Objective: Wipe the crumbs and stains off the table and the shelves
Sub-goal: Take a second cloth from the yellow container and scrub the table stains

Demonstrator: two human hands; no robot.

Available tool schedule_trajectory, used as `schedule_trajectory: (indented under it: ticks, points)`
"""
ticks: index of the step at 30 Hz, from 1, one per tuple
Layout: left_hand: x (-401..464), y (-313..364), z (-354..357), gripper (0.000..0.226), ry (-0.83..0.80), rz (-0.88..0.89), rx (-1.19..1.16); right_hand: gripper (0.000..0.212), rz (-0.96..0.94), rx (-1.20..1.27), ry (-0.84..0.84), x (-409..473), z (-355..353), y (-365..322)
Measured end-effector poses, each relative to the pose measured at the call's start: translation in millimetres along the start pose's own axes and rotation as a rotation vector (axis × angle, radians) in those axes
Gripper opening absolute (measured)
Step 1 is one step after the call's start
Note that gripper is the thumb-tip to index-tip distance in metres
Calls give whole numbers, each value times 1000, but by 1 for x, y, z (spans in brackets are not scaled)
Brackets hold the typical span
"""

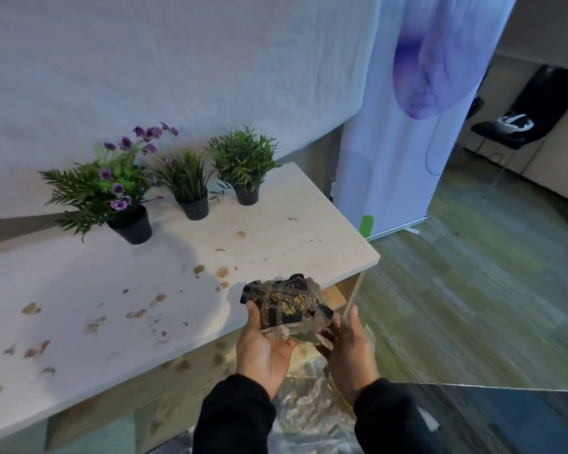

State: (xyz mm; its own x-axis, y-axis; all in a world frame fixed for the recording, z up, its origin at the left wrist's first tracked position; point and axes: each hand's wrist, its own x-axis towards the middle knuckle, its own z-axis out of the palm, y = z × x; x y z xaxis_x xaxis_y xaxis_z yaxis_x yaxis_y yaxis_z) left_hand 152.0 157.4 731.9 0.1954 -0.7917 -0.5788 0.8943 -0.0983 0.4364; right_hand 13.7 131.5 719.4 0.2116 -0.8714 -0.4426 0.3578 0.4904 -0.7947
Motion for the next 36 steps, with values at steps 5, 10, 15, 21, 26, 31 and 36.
schedule_trajectory:
  ticks: [5, 10, 15, 21, 26, 31, 36]
  points:
    - [18, -1, -2, 65, -70, 32, 106, 32, -183, -334, -56, 5, -12, 7]
    - [34, -11, 8, 66, -1, 135, 336, 19, -259, -421, -37, 19, -13, -8]
    - [44, -14, 32, 65, -38, 48, 96, 16, -191, -418, -88, 33, -9, -29]
    - [56, -17, 68, 67, -91, 55, 68, 15, -147, -493, -136, 79, -23, -49]
    - [75, 4, 83, 70, -129, 172, 31, 34, -255, -492, -76, 136, -49, -71]
    - [89, 23, 66, 65, -96, 195, -232, 28, -464, -854, 107, 202, -49, -101]
    - [98, 25, 65, 81, -145, 198, -469, 59, -412, -1695, -92, 254, -26, -74]
